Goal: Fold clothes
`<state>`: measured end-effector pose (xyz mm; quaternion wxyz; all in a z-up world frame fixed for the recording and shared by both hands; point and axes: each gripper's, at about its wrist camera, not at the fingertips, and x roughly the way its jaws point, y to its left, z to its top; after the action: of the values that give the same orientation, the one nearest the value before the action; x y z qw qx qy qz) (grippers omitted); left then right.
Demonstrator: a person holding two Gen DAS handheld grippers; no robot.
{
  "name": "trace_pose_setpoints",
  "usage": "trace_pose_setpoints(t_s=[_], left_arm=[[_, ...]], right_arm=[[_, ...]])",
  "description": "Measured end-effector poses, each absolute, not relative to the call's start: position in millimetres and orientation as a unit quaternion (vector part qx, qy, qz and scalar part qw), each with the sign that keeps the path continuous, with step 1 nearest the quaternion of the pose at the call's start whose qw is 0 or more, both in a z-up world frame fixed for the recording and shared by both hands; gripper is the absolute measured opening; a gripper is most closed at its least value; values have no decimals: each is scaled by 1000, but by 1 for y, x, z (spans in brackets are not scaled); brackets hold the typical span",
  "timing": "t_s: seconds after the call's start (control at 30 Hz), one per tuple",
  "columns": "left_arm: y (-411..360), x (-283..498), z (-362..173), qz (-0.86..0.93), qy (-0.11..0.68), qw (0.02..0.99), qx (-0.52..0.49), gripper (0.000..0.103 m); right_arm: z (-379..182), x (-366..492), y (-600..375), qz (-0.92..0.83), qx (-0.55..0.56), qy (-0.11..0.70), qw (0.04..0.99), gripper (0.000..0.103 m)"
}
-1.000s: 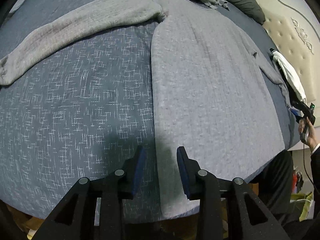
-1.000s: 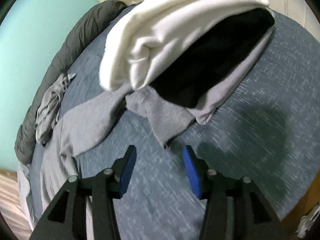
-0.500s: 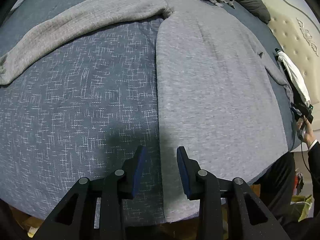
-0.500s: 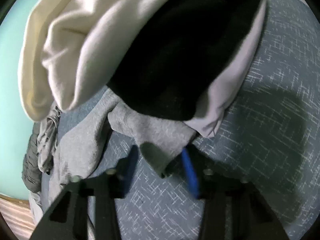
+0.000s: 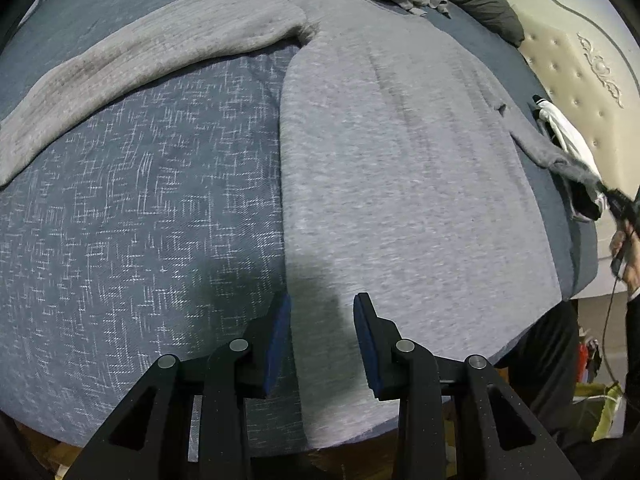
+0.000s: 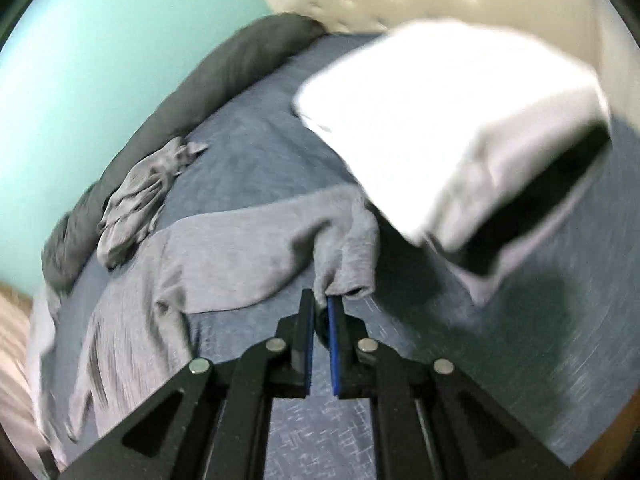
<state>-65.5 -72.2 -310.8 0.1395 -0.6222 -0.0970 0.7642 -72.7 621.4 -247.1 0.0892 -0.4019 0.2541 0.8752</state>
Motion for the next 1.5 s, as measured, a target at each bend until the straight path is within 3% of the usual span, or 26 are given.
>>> trace_pose_setpoints(t_s=[0.27,0.67,1.2,1.5], left_arm=[[-70,-63,-313,768,-94,131,-620,36],[-81,-55,-300,764,-95,117,-627,36],[-67,-55,-312,751,-93,101,-645,36],[-54,-60,-310,750,-87,115,-646,36]], right_arm=[[-169,-112,640,905,-394,141,78,6],[-99,-151,705,905,-382,106,152,5],[-85,-221,751,898,-387,60,201,5],[-117,-228,767,879,-376,37,289,9]])
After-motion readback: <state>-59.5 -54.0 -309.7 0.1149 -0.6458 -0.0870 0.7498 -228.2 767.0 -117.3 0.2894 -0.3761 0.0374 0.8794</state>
